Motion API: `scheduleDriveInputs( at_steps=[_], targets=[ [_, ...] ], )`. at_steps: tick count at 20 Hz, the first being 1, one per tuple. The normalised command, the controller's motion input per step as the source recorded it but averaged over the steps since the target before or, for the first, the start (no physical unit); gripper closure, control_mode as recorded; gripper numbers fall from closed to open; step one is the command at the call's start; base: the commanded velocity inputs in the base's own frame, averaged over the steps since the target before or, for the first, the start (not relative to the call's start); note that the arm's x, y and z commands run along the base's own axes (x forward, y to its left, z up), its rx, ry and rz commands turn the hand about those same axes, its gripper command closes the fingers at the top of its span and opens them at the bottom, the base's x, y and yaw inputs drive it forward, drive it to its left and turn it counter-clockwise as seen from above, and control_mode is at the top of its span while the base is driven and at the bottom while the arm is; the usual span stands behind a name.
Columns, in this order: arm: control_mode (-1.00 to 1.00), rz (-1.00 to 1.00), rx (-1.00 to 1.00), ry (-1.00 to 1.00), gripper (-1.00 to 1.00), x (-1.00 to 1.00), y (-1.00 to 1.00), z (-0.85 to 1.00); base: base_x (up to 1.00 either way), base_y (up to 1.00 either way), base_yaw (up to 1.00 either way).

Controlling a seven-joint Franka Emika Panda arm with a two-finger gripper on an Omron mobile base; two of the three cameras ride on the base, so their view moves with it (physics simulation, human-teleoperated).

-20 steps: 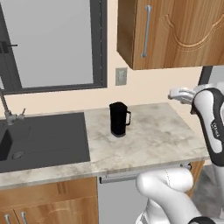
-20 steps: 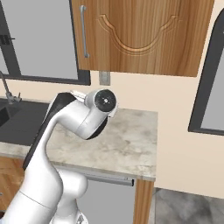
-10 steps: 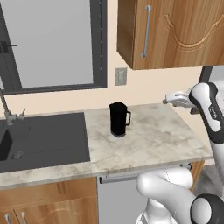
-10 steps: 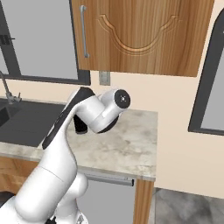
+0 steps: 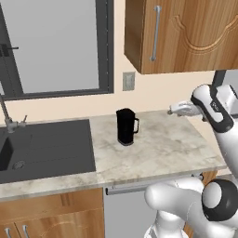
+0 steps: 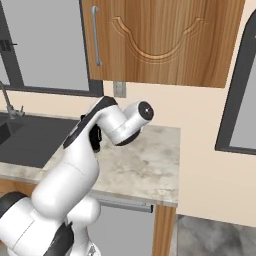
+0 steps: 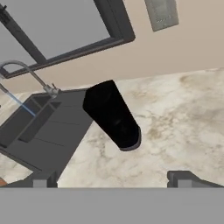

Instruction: Turn on the sink faucet and place the jug under the water for a few seconds to fill it up.

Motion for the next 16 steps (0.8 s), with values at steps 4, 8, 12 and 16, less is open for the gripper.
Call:
scheduleDriveInputs(
  at_steps=[4, 8, 12, 16],
  targets=[
    [-1.00, 0.02, -0.06, 0.00, -1.00, 0.35, 0.09, -0.45, 0.00, 0.00, 0.00],
    [-1.00, 0.04, -0.03, -0.09, -1.00, 0.29, 0.14, -0.43, 0.00, 0.00, 0.00],
    [-1.00, 0.05, 0.00, -0.13, -1.00, 0.40, 0.09, -0.37, 0.00, 0.00, 0.00],
    [-1.00, 0.10, 0.00, -0.06, -1.00, 0.36, 0.05, -0.29, 0.00, 0.00, 0.00]
  ],
)
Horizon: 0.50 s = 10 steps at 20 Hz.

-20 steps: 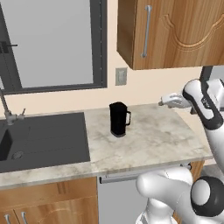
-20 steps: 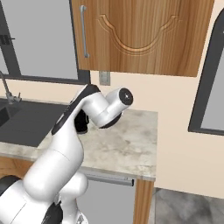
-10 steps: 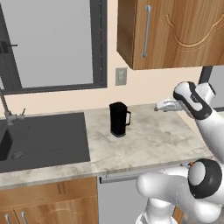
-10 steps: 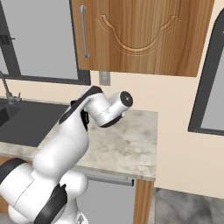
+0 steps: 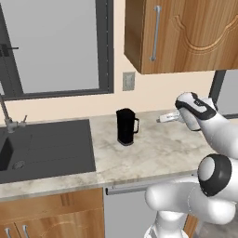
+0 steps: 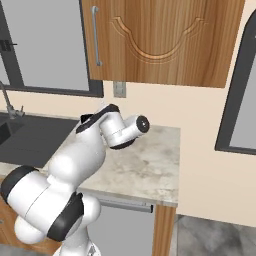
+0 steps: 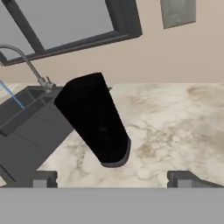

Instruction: Turn on the sink faucet and place the jug under the water for a few seconds to fill it up.

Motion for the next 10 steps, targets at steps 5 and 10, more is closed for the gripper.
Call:
scheduleDriveInputs(
  at_steps=[5, 10],
  targets=[
    [-1.00, 0.17, 0.00, 0.00, -1.00, 0.41, 0.01, -0.10, 0.00, 0.00, 0.00],
    [-1.00, 0.18, 0.00, 0.00, -1.00, 0.22, 0.05, 0.00, 0.00, 0.00, 0.00]
  ],
)
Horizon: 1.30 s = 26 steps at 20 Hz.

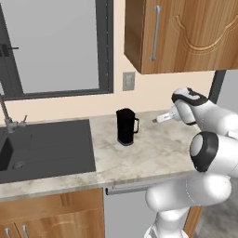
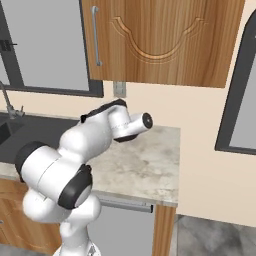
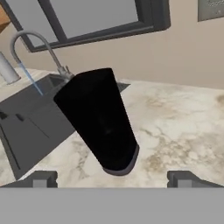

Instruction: Turn on the sink faucet and place the jug under the water for a few seconds to fill it up.

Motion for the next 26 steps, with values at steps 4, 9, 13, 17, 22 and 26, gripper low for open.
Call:
scheduleDriveInputs(
  at_steps=[4, 9, 13, 17, 22, 26],
  targets=[
    [-1.00, 0.14, 0.07, 0.00, -1.00, 0.22, 0.12, -0.16, 0.00, 0.00, 0.00],
    [-1.00, 0.11, 0.07, -0.10, -1.00, 0.17, 0.23, -0.25, 0.00, 0.00, 0.00],
    [-1.00, 0.08, 0.06, -0.16, -1.00, 0.00, 0.19, -0.21, 0.00, 0.00, 0.00],
    [-1.00, 0.07, 0.00, -0.17, -1.00, 0.00, 0.14, -0.16, 0.00, 0.00, 0.00],
    [-1.00, 0.07, 0.00, -0.13, -1.00, 0.05, 0.19, -0.12, 0.00, 0.00, 0.00],
    [-1.00, 0.04, 0.00, -0.01, -1.00, 0.04, 0.11, -0.01, 0.00, 0.00, 0.00]
  ],
)
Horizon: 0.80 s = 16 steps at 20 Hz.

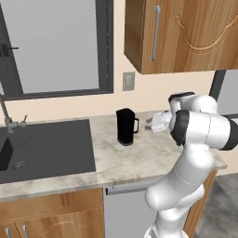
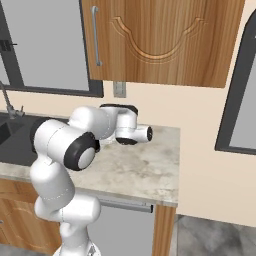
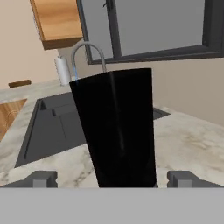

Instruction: Turn on the sink faucet and place the jug under the water for a few seconds to fill it up.

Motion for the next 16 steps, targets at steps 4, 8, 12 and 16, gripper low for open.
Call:
scheduleDriveInputs(
  at_steps=[4, 8, 12, 16],
  targets=[
    [-1.00, 0.01, 0.00, 0.00, -1.00, 0.05, 0.12, -0.04, 0.00, 0.00, 0.00],
    [-1.00, 0.00, 0.00, 0.00, -1.00, 0.19, 0.10, -0.04, 0.00, 0.00, 0.00],
    [-1.00, 0.00, 0.00, 0.00, -1.00, 0.14, 0.19, -0.05, 0.00, 0.00, 0.00],
    [-1.00, 0.00, 0.00, 0.00, -1.00, 0.13, 0.23, -0.04, 0.00, 0.00, 0.00]
  ],
)
